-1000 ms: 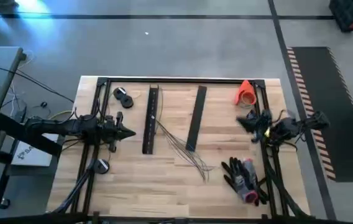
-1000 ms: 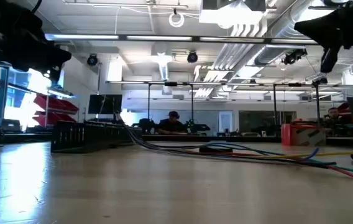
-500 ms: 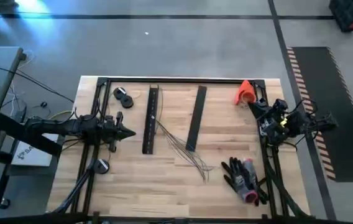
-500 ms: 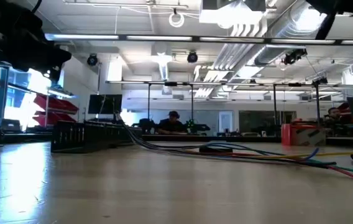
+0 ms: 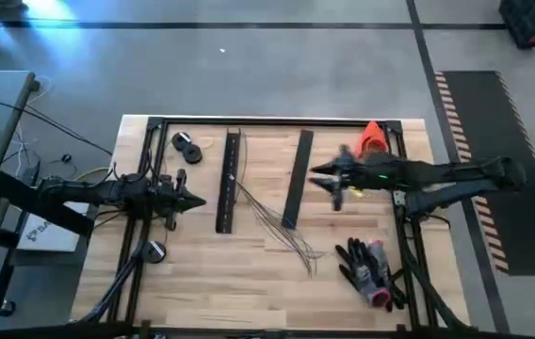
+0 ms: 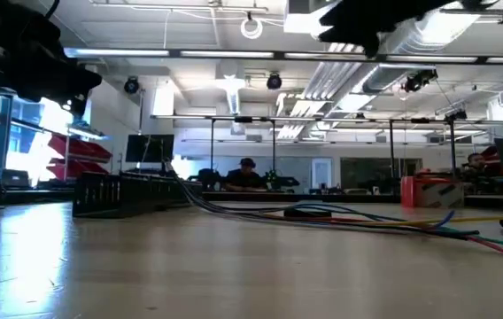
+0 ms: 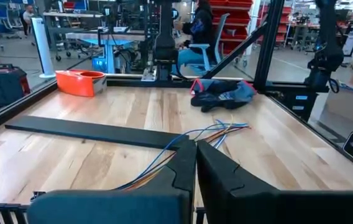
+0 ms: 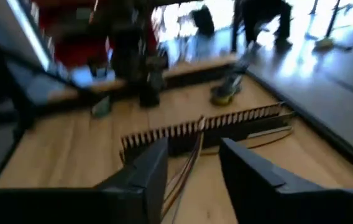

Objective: Ziptie cables
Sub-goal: Move the cable wires

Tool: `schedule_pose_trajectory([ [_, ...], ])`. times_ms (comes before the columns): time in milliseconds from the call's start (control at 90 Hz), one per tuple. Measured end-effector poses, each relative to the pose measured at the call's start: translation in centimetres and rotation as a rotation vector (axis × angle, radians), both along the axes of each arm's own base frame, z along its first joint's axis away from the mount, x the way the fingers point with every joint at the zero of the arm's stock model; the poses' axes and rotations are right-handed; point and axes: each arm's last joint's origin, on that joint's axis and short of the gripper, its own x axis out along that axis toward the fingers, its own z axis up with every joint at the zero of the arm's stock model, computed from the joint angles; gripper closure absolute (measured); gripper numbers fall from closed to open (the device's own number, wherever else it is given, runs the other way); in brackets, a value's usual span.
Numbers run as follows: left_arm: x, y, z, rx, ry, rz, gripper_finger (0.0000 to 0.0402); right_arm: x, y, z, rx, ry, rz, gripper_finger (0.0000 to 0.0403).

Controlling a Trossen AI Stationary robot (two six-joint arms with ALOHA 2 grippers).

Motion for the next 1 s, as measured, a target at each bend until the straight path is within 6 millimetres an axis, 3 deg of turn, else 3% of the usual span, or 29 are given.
schedule_pose_trajectory([
  [211,0.0,0.0,0.0,0.0,0.0,0.0,0.0402,8.2,-2.1,-1.9,-0.083,0.14,0.021,0.0195],
  [522,0.0,0.0,0.0,0.0,0.0,0.0,0.0402,18.1,-4.4,-4.8,-0.063,0.204,0.126,0.0187],
  [744,0.0,0.0,0.0,0.0,0.0,0.0,0.0402,22.8,-5.1,-8.3,-0.067,0.308,0.096,0.0187],
  [889,0.0,0.0,0.0,0.0,0.0,0.0,0.0402,24.7,-5.9,-10.7,-0.043,0.367,0.008,0.0187],
  [1000,0.0,0.0,0.0,0.0,0.0,0.0,0.0402,25.7,-6.6,-11.2,-0.056,0.379,-0.056,0.0187],
])
